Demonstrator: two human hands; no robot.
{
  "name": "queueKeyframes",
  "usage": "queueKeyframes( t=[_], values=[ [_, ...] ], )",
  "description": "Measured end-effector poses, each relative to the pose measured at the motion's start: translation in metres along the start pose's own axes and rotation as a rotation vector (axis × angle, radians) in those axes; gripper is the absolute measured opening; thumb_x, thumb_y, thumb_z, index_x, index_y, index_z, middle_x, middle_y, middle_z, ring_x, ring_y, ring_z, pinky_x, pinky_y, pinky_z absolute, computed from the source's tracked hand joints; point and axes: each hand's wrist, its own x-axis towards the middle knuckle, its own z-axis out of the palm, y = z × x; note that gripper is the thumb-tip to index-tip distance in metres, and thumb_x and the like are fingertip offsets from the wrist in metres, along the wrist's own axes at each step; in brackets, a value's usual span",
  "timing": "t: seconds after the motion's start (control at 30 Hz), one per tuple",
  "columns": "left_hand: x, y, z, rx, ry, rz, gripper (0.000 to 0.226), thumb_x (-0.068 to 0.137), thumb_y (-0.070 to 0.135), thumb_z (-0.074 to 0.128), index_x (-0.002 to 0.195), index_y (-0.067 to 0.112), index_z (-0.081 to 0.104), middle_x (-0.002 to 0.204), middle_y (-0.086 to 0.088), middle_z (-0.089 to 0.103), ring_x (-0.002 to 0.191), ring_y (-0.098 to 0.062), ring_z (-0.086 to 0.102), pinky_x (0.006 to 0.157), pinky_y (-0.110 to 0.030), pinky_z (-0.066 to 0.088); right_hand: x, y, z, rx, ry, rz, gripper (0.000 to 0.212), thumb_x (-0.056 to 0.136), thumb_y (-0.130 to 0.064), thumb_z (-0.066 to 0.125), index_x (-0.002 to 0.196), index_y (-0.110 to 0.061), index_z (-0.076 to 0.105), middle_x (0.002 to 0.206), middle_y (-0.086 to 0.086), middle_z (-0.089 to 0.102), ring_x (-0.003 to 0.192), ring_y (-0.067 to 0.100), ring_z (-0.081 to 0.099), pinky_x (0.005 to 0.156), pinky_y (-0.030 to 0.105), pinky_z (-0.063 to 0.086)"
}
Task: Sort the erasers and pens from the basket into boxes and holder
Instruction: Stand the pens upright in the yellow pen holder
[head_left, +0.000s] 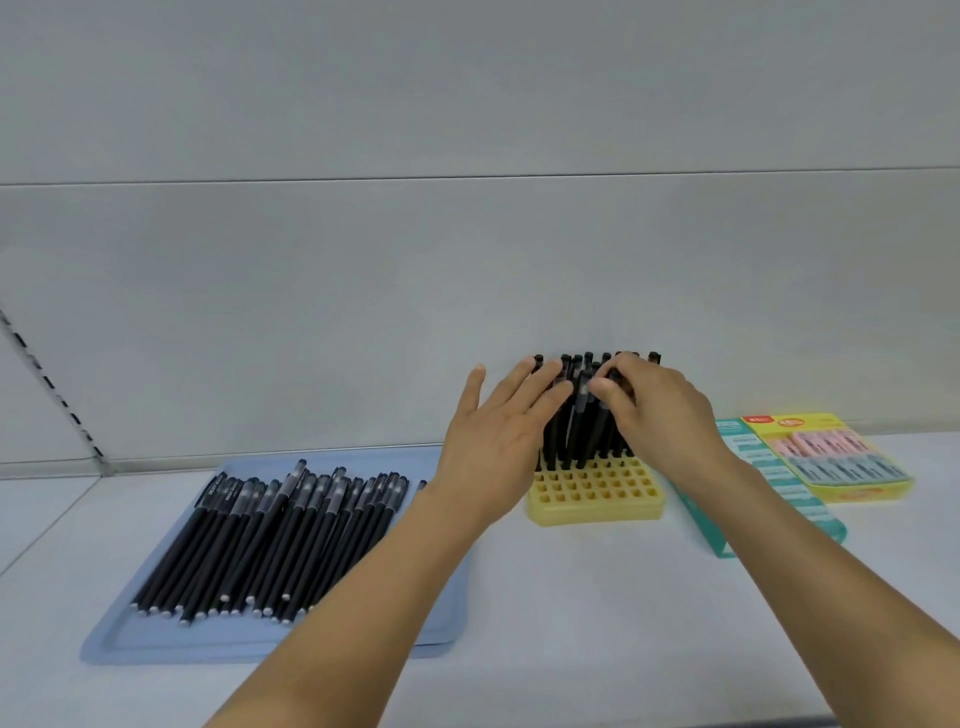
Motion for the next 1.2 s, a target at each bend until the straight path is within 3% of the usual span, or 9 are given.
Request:
queueKeyframes(
  t=[0.23,0.33,0.4,0.5,0.63,0.73,0.9,1.07,1.2],
  values=[
    [-0.018,0.002,-0.017,-0.196,-0.013,-0.095,0.066,0.097,0.02,0.052,0.153,0.029,0.019,0.162,0.011,0.005,0.149,-0.011,0.001,0.121,-0.043,0.001,0.001,-0.004,0.009,-0.086,-0.077,0.016,0.029,0.1,-0.045,0.041,0.11,-0.021,0.052,0.089,-0.002,0.062,0.083,0.025,0.058,0.062,0.034,0.037],
    [-0.059,-0.003,-0.024,-0.36,0.039,-0.25,0.059,0.096,0.027,0.055,0.149,0.031,0.03,0.159,0.012,0.019,0.147,-0.009,0.012,0.121,-0.037,0.007,-0.017,-0.019,0.004,-0.041,0.132,-0.001,0.037,0.099,-0.047,0.041,0.122,-0.019,0.039,0.075,-0.008,0.052,0.07,0.025,0.054,0.059,0.034,0.034],
    [-0.09,-0.017,-0.025,-0.337,0.033,-0.371,0.052,0.094,0.032,0.057,0.144,0.028,0.041,0.153,0.009,0.033,0.142,-0.014,0.027,0.118,-0.037,0.02,-0.032,-0.042,0.004,0.097,0.195,-0.039,0.03,0.097,-0.047,0.043,0.113,-0.021,0.045,0.068,-0.011,0.052,0.066,0.021,0.054,0.059,0.034,0.037],
    [-0.131,-0.05,-0.031,-0.192,0.02,-0.595,0.049,0.092,0.038,0.059,0.138,0.022,0.05,0.142,0.002,0.048,0.132,-0.022,0.04,0.105,-0.04,0.038,-0.053,-0.087,0.03,0.142,-0.097,-0.124,0.032,0.095,-0.054,0.043,0.081,-0.026,0.053,0.063,-0.011,0.053,0.067,0.016,0.056,0.056,0.03,0.035],
    [-0.159,-0.095,-0.045,-0.004,-0.18,-0.876,0.06,0.092,0.053,0.051,0.139,0.017,0.043,0.138,-0.007,0.048,0.124,-0.029,0.044,0.095,-0.041,0.044,-0.064,-0.141,0.076,0.056,-0.457,-0.176,0.058,0.091,-0.067,0.039,0.066,-0.016,0.052,0.063,-0.004,0.055,0.062,0.019,0.056,0.058,0.03,0.04],
    [-0.163,-0.117,-0.049,-0.112,-0.307,-0.939,0.056,0.085,0.058,0.059,0.124,0.017,0.051,0.124,-0.006,0.056,0.109,-0.025,0.055,0.087,-0.037,0.048,-0.062,-0.17,0.094,-0.026,-0.511,-0.155,0.061,0.087,-0.069,0.046,0.059,-0.016,0.037,0.057,-0.003,0.044,0.052,0.017,0.044,0.05,0.028,0.029],
    [-0.154,-0.128,-0.057,-0.265,-0.37,-0.965,0.043,0.078,0.05,0.074,0.096,0.014,0.059,0.088,-0.002,0.064,0.075,-0.017,0.061,0.064,-0.03,0.045,-0.054,-0.187,0.109,-0.089,-0.57,-0.037,0.047,0.08,-0.058,0.066,0.067,-0.02,0.041,0.066,-0.006,0.05,0.067,0.019,0.052,0.051,0.028,0.029],
    [-0.15,-0.138,-0.069,-0.491,-0.373,-1.083,0.032,0.081,0.033,0.078,0.092,0.01,0.059,0.077,-0.008,0.07,0.046,-0.016,0.064,0.06,-0.027,0.053,-0.048,-0.188,0.11,0.112,-0.685,0.208,0.042,0.078,-0.044,0.073,0.073,-0.019,0.039,0.07,-0.005,0.052,0.066,0.016,0.052,0.06,0.028,0.039],
    [-0.151,-0.147,-0.07,-0.496,-0.361,-1.038,0.023,0.084,0.023,0.073,0.074,0.014,0.054,0.064,-0.008,0.069,0.048,-0.019,0.068,0.067,-0.03,0.057,-0.05,-0.192,0.119,0.222,-0.704,0.26,0.027,0.079,-0.031,0.069,0.07,-0.015,0.049,0.057,-0.002,0.056,0.054,0.017,0.05,0.061,0.027,0.043]
  ],
)
